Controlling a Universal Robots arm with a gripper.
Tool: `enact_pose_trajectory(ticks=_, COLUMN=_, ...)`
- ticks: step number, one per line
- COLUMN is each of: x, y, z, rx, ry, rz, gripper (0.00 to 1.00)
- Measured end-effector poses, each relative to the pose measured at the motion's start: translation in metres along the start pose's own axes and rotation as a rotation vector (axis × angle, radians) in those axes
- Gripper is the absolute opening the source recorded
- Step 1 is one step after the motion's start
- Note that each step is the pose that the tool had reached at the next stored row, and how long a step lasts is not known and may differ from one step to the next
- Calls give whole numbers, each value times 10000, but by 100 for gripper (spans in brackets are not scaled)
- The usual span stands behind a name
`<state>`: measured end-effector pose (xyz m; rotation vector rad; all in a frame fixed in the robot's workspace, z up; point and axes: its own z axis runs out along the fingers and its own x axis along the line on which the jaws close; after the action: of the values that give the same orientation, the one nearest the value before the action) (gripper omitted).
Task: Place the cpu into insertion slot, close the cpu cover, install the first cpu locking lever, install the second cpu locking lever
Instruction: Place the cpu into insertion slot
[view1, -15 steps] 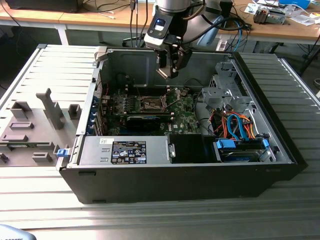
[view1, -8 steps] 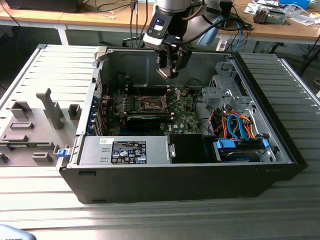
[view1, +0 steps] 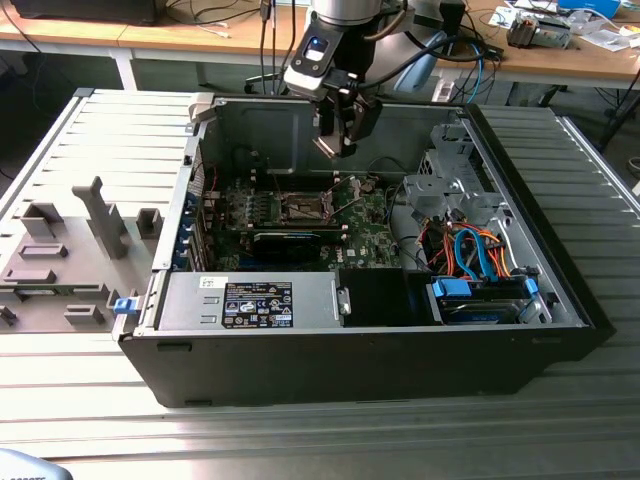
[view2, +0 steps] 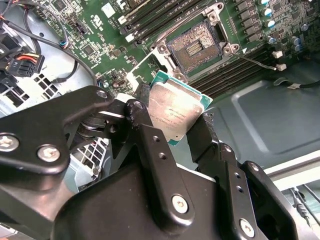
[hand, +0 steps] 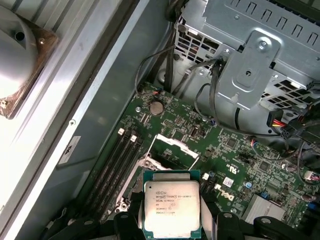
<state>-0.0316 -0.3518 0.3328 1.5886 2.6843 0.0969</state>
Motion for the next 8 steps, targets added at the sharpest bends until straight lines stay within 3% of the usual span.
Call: enact_pose_trajectory(ticks=8, x=0, y=0, z=1, rx=-2, ry=-12, rz=190, gripper=55)
